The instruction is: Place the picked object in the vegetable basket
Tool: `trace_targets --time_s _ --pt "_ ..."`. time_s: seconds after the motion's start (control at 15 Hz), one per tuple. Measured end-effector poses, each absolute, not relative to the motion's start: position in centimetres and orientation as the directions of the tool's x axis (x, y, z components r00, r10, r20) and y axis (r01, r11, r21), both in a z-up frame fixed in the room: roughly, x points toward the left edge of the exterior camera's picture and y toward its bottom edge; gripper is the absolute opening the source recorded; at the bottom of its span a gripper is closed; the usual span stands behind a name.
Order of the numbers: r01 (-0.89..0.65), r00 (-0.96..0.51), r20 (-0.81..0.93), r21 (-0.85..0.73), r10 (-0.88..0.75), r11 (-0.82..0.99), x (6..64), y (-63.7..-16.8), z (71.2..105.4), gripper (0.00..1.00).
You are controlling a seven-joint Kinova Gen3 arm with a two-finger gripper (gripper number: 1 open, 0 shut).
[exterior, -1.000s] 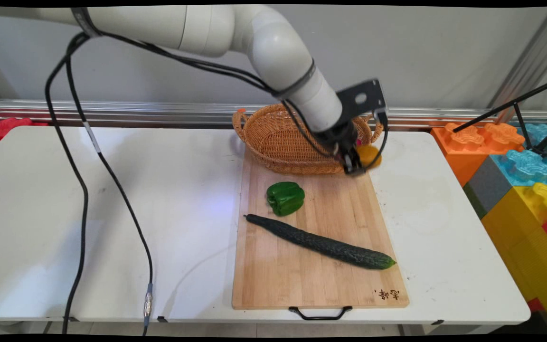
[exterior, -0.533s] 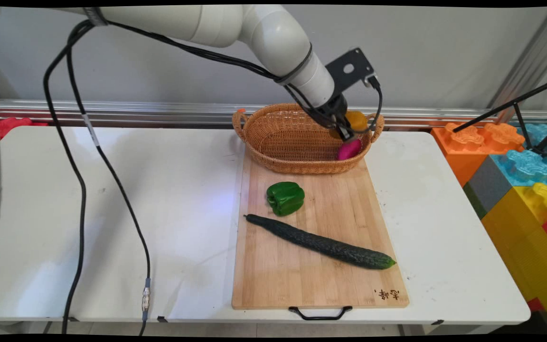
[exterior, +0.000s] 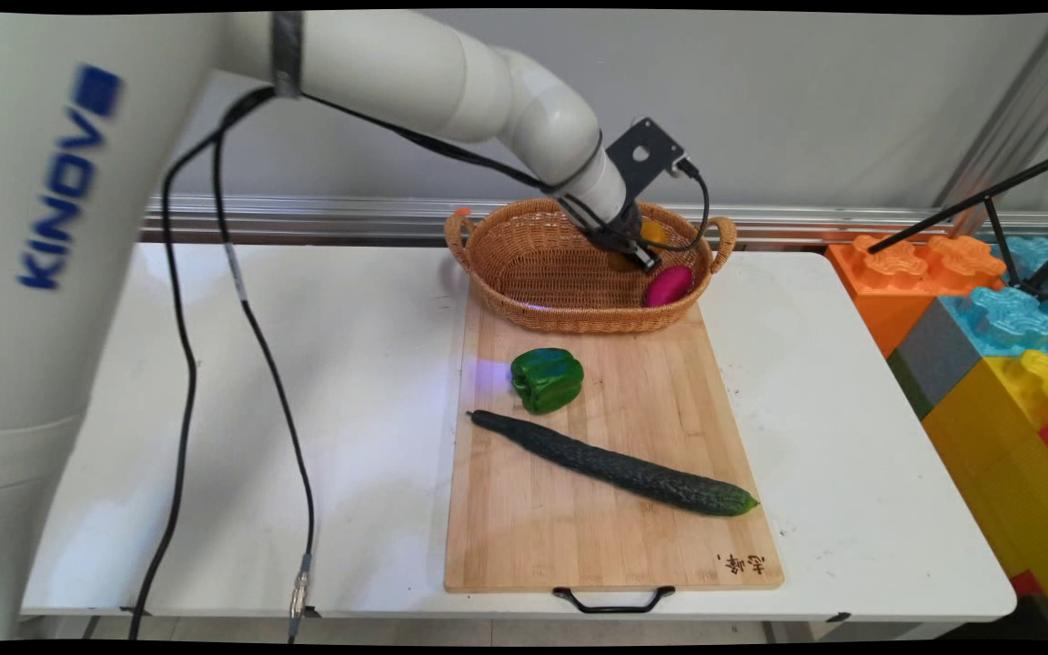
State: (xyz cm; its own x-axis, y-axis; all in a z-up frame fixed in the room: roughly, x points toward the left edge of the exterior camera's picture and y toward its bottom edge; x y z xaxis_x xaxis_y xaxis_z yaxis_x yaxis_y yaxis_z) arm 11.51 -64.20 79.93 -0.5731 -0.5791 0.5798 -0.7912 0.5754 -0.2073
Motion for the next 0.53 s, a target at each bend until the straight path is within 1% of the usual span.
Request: trace_targets --time_s 0.13,0.27,0.33,0.53 --pt "-0.814 -0.543 0.580 -0.182 -0.608 0.552 11.4 -65.1 78.2 0.00" --pt "-0.823 -0.524 0.588 -0.165 -0.616 0.543 11.0 -65.8 77.4 0.00" --pt "-0.826 -0.518 0.594 -0.159 -0.616 0.541 10.7 -66.2 77.4 1.00" --pt "-0.828 -0.507 0.614 -0.152 -0.605 0.539 10.0 -66.8 78.1 1.00"
